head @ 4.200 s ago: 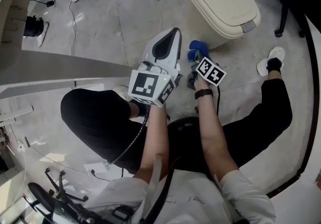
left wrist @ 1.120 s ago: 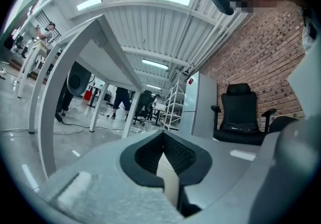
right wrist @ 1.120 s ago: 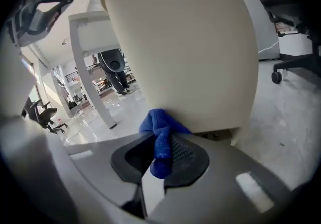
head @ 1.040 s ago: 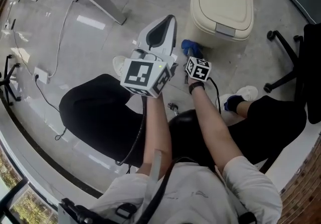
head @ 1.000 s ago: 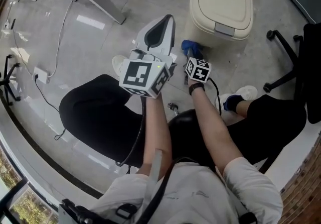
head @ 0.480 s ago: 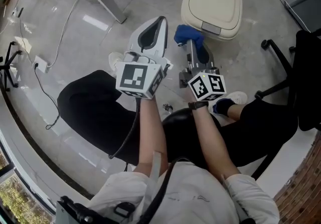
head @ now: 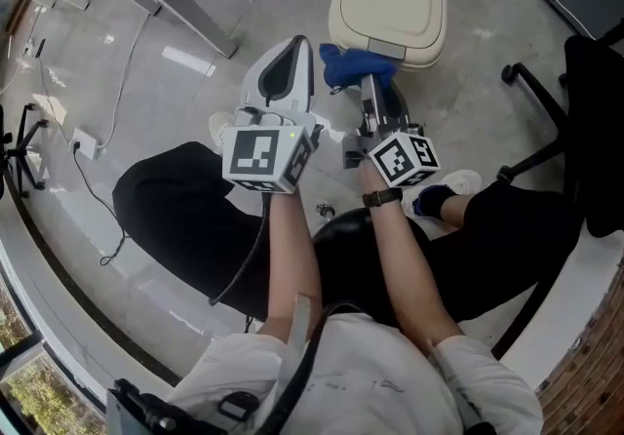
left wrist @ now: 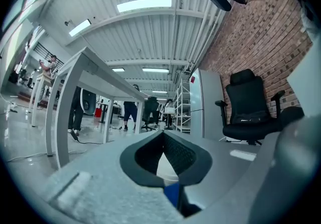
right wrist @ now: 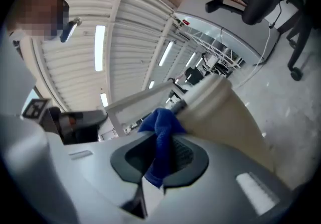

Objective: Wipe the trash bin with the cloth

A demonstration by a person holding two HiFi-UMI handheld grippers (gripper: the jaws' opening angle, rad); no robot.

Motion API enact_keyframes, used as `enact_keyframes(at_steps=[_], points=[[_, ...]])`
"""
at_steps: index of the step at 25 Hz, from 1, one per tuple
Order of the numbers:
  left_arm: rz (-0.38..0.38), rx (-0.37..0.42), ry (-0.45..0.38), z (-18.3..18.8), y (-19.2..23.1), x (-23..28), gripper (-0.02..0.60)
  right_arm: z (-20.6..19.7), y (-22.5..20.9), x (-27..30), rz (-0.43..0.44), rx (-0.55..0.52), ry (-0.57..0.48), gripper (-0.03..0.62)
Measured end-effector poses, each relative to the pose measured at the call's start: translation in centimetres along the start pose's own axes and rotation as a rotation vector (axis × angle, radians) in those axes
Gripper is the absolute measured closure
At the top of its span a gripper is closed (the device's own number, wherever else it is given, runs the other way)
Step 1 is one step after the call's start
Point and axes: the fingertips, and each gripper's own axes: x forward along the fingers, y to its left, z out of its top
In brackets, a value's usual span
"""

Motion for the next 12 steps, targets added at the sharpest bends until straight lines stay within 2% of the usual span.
enact_keyframes(at_steps=[4,8,12], points=[[-0.009,-0.018,0.037,-1.4,0.0,0.4,0.581,-7.6,-7.3,-0.1,-0.153,0.015,0.166,0.553],[-0.009,-0.021,0.052,-2.3,0.3,0.5,0.581,-12.4,-11.6,1.0,-0.220,0.049,0.249,0.551],[0.002,-0.025,0.060,-2.7,0.7,0.4,0.581,-17.2,-15.4,0.4,-0.356,0.165,0.326,0.551]])
